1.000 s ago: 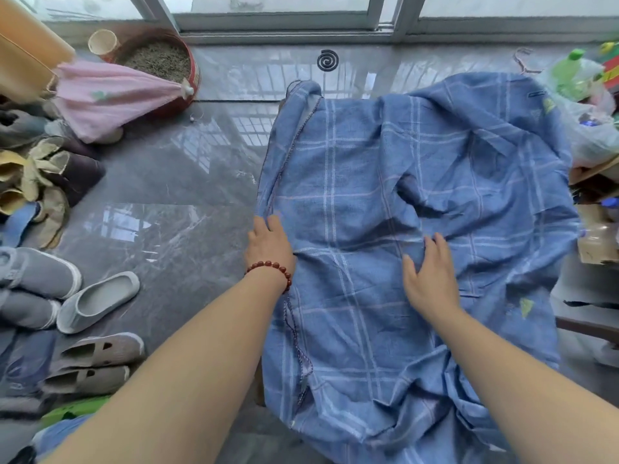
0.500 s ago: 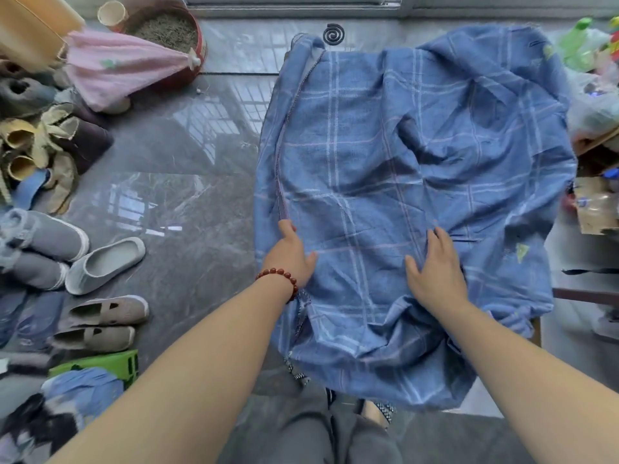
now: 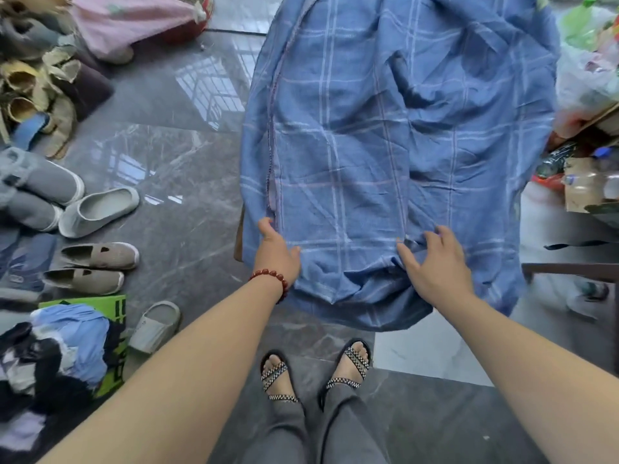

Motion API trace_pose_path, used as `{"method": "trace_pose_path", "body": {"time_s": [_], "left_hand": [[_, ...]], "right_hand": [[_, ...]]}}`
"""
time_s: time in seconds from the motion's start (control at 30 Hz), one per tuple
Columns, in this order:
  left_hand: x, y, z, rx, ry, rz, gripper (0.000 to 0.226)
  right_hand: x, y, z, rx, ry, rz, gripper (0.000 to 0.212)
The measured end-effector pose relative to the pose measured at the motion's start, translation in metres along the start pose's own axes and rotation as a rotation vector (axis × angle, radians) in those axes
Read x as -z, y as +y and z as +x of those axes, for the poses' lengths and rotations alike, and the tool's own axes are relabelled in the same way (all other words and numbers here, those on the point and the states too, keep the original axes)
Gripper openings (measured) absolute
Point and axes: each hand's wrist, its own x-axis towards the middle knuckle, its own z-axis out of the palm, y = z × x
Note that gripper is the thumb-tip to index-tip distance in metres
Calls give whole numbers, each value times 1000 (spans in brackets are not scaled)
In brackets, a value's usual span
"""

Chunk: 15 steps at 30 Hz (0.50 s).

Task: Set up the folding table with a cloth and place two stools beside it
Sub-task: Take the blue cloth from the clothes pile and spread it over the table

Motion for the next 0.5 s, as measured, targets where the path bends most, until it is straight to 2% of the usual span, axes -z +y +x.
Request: {"method": "trace_pose_path", "body": {"time_s": [0.17,0.33,0.4,0.5], "left_hand": [[23,-6,2,-31,143,220,22],[51,-20,6,84,244,338,24],[57,-23,6,125,220,364,29],[54,-22,6,90,141,352,41]], "right_hand": [[-8,14,-16,-14,30,-15,62],[-17,19,-36,-29,11,-32,44],[-19,18,-40,-19,0,-24,42],[-19,15,-39,-12,12,6,39]]}}
